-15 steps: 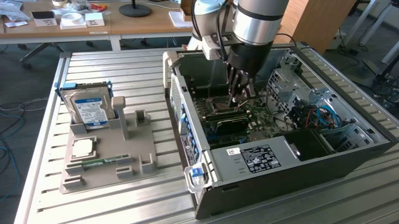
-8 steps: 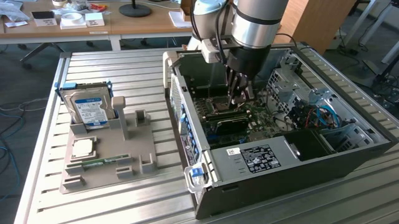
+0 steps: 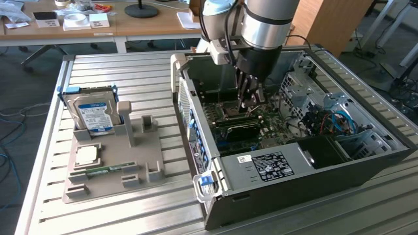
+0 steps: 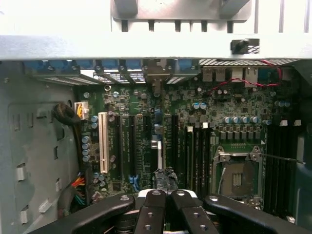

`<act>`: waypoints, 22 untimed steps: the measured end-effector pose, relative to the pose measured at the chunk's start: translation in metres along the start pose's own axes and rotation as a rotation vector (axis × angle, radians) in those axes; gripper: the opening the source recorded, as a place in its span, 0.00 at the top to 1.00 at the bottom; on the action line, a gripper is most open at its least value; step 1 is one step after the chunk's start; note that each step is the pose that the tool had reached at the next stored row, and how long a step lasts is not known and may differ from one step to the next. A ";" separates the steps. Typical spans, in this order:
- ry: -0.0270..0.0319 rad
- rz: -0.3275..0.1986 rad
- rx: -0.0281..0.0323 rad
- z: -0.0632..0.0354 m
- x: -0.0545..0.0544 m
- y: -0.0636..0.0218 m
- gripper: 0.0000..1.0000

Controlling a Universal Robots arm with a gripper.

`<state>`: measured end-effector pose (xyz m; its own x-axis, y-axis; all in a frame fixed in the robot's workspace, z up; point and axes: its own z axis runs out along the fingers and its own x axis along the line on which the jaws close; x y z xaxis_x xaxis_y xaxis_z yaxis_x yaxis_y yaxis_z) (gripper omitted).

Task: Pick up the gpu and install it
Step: 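Press down on the gpu until it lock into place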

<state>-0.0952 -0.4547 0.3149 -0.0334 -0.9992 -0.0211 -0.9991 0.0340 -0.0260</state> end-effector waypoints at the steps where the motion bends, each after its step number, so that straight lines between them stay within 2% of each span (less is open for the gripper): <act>1: -0.0001 0.000 0.0001 0.0007 -0.001 0.0001 0.89; 11: -0.0001 0.000 0.0001 0.0182 -0.002 0.0005 0.89; 18: 0.0004 0.000 -0.0007 0.0196 -0.002 0.0006 0.89; 22: 0.0005 0.000 -0.0010 0.0273 -0.002 0.0007 0.89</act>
<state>-0.0952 -0.4519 0.2877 -0.0334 -0.9992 -0.0206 -0.9991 0.0339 -0.0250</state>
